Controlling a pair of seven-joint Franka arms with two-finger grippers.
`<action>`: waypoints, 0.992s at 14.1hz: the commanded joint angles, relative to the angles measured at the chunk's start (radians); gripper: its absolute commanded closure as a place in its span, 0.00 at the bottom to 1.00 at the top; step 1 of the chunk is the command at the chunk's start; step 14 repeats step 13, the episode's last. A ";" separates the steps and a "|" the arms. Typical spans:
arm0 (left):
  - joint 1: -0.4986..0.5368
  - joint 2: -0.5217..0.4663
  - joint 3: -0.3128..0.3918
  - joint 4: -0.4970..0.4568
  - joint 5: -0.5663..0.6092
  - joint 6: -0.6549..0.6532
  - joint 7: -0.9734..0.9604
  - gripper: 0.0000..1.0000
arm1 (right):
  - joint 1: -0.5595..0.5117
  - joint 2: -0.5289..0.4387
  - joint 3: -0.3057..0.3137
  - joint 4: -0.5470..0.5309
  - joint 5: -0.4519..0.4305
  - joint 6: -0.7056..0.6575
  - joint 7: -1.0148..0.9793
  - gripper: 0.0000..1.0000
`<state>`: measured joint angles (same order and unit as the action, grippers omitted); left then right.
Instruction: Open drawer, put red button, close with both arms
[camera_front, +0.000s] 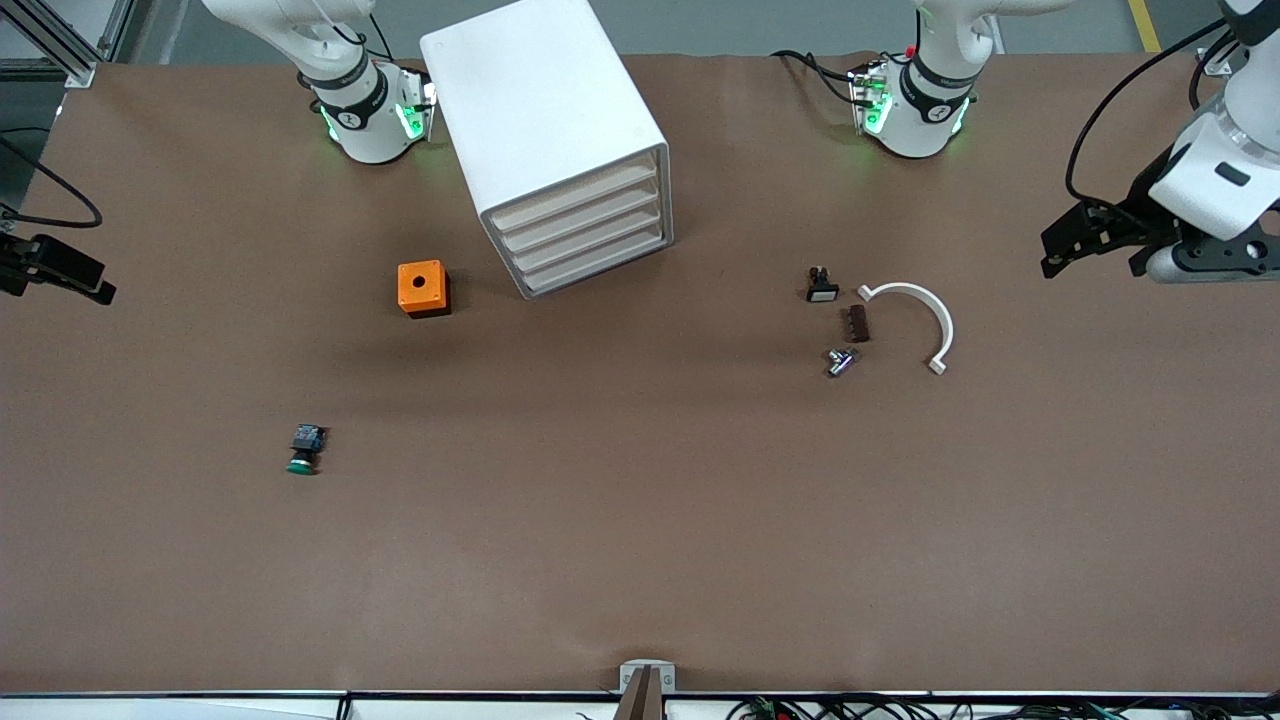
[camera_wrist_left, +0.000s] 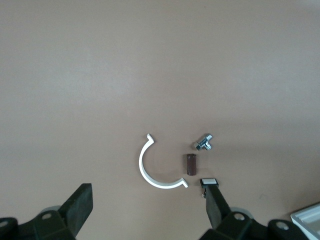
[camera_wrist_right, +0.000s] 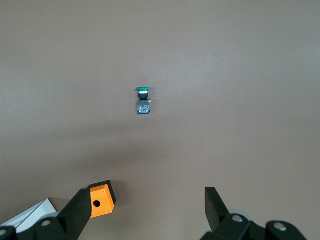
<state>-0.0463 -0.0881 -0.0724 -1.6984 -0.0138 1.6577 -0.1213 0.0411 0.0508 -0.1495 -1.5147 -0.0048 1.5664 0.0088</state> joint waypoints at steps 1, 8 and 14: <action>-0.009 -0.010 0.014 0.068 -0.017 -0.078 0.009 0.00 | -0.006 -0.003 0.008 0.011 -0.020 -0.014 0.005 0.00; 0.011 -0.001 0.013 0.071 -0.006 -0.088 0.023 0.00 | -0.003 -0.003 0.008 0.011 -0.020 -0.016 0.005 0.00; 0.017 0.002 0.014 0.071 -0.003 -0.085 0.028 0.00 | -0.007 -0.003 0.007 0.011 -0.020 -0.016 0.000 0.00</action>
